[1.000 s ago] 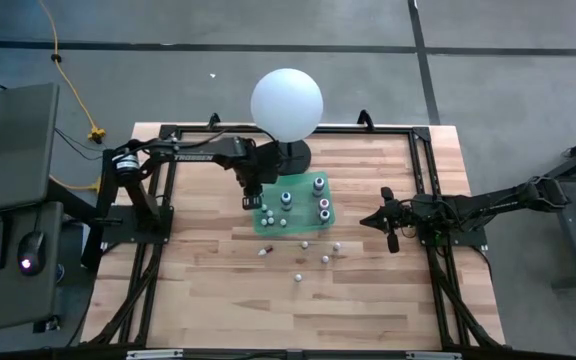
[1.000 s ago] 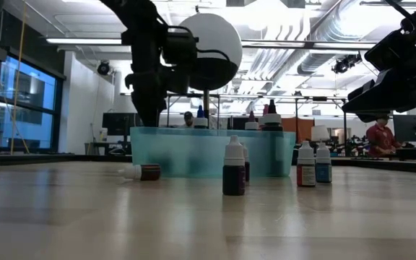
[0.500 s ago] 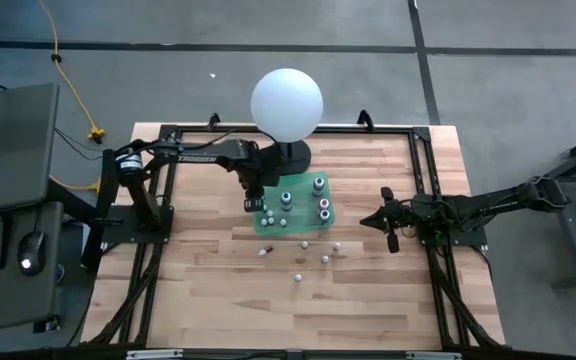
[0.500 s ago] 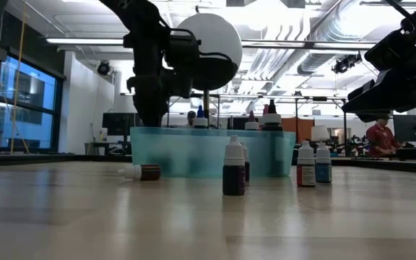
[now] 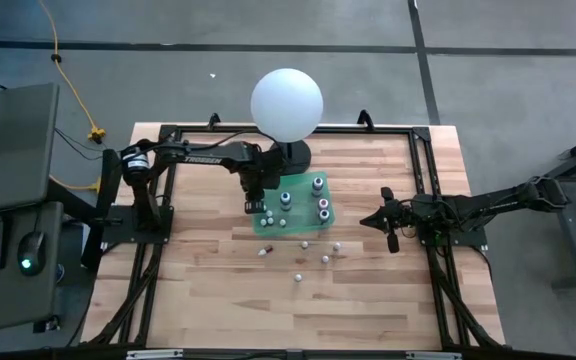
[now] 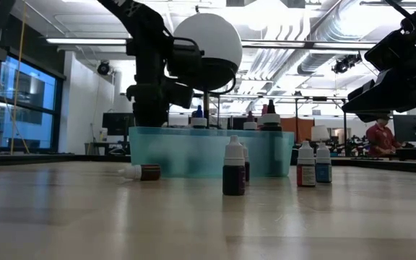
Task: Pick & Place food coloring
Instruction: Put the small black food coloring bottle into the bin
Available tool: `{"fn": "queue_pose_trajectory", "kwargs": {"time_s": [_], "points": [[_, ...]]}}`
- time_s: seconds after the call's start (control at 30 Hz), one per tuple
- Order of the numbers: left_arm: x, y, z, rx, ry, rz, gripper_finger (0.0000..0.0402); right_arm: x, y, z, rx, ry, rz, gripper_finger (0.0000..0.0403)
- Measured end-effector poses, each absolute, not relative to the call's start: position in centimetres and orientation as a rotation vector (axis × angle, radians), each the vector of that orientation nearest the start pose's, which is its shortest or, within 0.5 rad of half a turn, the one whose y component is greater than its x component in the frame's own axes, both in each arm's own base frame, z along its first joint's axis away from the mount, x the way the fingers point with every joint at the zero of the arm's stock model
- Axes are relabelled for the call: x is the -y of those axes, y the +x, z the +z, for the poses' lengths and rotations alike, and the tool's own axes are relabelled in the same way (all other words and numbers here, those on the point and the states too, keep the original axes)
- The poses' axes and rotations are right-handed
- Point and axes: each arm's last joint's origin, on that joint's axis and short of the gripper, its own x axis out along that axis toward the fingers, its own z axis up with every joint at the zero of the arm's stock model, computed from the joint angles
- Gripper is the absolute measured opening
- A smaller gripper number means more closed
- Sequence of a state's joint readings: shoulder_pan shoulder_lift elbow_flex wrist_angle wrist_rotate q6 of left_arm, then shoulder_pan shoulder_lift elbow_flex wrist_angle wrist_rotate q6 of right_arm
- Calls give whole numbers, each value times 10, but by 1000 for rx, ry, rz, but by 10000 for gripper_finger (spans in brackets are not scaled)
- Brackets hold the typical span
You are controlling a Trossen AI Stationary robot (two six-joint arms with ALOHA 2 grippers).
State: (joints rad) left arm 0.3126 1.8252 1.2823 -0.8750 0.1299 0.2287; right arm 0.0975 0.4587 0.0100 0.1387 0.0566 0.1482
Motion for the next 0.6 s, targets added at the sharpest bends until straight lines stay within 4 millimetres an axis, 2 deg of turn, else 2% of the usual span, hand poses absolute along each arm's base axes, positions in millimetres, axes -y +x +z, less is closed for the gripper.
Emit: {"fn": "queue_pose_trajectory", "kwargs": {"time_s": [0.1, 0.4, 0.6], "points": [[-102, 326, 188, -1386, -126, -13, 49, -10, 122, 139, -311, 123, 18, 2], [-101, 326, 188, -1391, -131, -15, 118, -10, 122, 139, -311, 123, 18, 2], [-102, 326, 188, -1398, -118, 6, 143, -10, 122, 139, -311, 123, 18, 2]]}}
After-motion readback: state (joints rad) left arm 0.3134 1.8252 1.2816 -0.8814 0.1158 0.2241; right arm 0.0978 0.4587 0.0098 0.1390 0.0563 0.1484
